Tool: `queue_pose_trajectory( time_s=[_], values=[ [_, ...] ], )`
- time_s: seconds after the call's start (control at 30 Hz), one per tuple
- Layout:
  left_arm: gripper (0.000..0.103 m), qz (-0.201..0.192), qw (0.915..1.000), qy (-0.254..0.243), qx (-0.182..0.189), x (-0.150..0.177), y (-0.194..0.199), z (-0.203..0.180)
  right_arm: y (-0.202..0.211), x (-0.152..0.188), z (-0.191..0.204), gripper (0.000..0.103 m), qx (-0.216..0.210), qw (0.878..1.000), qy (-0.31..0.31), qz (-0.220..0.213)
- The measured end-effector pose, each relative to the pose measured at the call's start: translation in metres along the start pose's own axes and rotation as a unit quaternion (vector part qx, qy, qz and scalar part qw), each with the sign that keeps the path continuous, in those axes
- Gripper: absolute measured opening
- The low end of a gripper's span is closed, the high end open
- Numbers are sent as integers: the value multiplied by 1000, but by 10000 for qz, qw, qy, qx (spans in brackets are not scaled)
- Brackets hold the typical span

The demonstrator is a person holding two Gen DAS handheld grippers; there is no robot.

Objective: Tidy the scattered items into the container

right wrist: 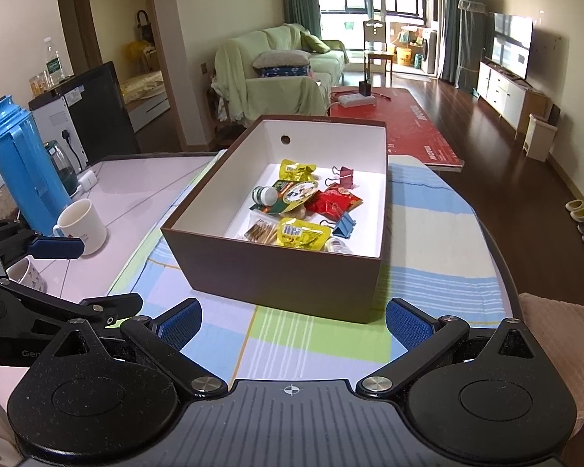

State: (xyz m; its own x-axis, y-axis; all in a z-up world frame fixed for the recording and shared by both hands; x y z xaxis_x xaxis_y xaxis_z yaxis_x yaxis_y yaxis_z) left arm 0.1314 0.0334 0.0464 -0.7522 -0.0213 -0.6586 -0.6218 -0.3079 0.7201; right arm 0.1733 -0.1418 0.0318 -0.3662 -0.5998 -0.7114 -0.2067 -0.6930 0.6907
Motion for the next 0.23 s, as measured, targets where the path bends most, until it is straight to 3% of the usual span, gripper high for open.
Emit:
queue_pose_trajectory(
  time_s=[0.23],
  values=[
    [81, -66, 10000, 0, 1, 4, 1, 4, -4, 1, 5, 103, 14, 10000, 62, 50]
  ],
)
Point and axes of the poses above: each gripper's, at about its wrist camera, not at the fingertips, and y roughly against the way its jaws point, z to its left, x to its underside, the point moved 1 cm from there along -y, roughly the way its jaws point, and after that the axes turned 3 degrees about -y, right-handed, at the moved point
